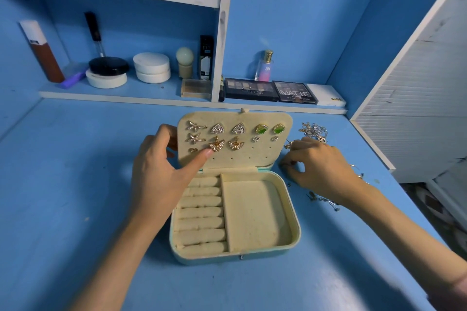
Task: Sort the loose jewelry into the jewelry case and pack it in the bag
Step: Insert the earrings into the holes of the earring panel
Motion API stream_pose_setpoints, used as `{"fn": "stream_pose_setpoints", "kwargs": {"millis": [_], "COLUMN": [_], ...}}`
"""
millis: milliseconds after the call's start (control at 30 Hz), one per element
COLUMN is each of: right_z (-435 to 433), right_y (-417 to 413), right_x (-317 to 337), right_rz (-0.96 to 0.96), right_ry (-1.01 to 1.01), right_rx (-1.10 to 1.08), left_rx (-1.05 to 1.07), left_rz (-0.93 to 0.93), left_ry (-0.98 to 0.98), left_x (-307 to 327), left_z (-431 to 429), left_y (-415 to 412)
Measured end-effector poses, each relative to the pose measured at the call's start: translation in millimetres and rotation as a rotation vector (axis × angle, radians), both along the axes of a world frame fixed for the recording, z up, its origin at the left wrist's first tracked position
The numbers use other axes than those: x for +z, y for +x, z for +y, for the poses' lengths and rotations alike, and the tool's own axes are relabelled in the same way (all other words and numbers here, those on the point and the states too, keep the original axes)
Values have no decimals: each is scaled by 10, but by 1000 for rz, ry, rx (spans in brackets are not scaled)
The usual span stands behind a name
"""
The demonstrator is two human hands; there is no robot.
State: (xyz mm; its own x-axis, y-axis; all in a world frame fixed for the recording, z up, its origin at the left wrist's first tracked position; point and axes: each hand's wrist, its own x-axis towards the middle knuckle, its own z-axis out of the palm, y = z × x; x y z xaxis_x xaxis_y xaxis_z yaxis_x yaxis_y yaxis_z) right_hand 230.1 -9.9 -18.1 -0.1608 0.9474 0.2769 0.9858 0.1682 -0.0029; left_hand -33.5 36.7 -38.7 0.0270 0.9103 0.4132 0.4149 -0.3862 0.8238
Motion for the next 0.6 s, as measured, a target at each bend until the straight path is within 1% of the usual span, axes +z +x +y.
{"fn": "stream_pose_setpoints", "kwargs": {"millis": [200, 467, 533, 600], "right_z": [-50, 30, 59, 86], "right_y": [-18, -12, -22, -55], "right_x": [13, -39, -18, 66], "right_rz": [-72, -77, 7, 192], "right_ry": [7, 64, 62, 56], "right_rx": [-11, -11, -20, -51], "left_rx": [11, -17, -30, -36], "left_rz": [8, 16, 26, 46], "left_ry": [6, 55, 70, 104], "left_x": [-10, 7, 9, 6], "left_z": [6, -2, -3, -3], "left_y": [1, -21, -43, -68]}}
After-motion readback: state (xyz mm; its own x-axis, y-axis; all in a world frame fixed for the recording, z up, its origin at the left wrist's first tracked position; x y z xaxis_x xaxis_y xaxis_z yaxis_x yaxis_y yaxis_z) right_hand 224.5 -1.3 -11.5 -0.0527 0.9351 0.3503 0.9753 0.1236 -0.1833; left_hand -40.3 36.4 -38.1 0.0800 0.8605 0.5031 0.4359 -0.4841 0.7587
